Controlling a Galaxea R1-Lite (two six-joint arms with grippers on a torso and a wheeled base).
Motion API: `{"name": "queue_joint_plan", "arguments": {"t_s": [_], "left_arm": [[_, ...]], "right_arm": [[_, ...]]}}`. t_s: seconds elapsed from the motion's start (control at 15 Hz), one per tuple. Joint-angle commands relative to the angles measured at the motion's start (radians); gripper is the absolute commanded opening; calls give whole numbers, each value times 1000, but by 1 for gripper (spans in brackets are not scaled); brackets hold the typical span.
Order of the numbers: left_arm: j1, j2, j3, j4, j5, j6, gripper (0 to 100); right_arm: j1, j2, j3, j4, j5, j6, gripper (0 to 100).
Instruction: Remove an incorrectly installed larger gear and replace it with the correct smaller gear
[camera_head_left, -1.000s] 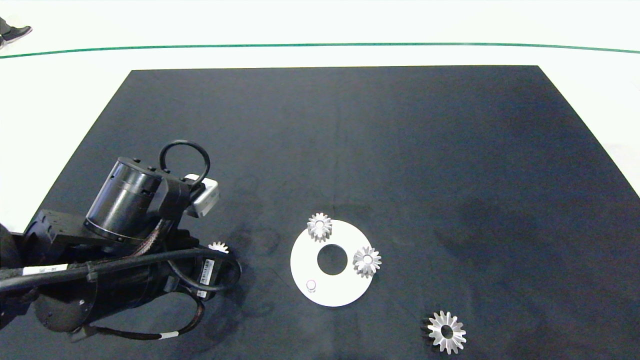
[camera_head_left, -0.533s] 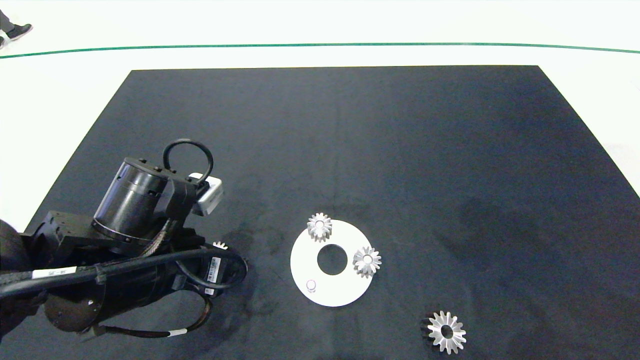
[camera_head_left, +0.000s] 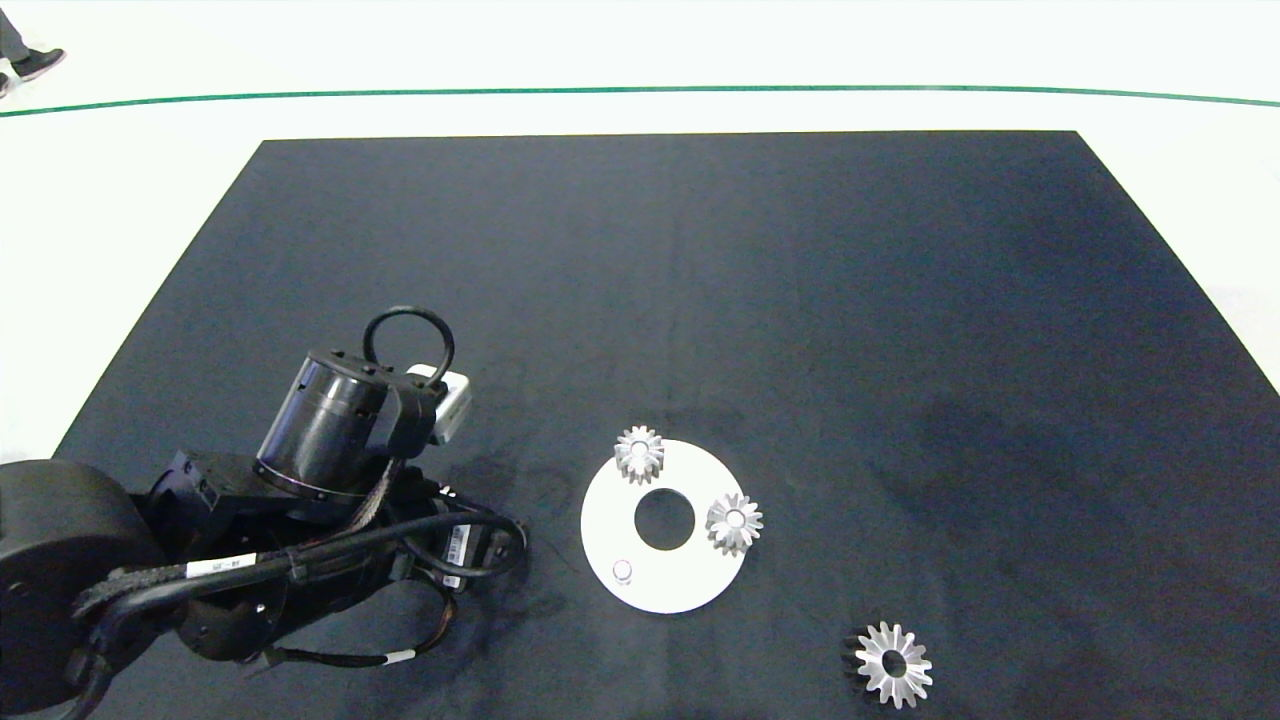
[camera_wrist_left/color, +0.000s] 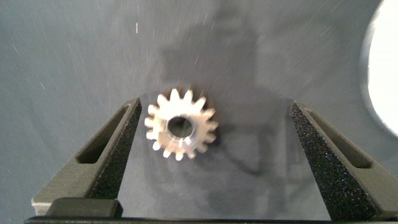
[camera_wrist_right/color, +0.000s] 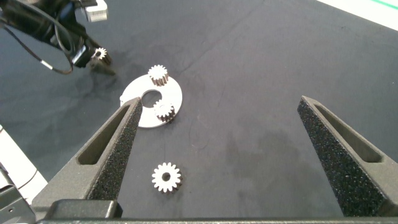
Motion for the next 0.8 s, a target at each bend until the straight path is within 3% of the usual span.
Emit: {"name": "queue_joint_plan", "arguments": {"t_s": [0.07, 0.53, 0.8], "left_arm": [[10, 10, 20, -3, 4, -1, 93], [17, -6, 24, -5, 2, -2, 78], [15, -3, 19, -9, 4, -22, 71]], "right_arm": [[0, 2, 0, -1, -1, -2, 100], [0, 2, 0, -1, -1, -2, 100], [0, 2, 0, -1, -1, -2, 100]]}}
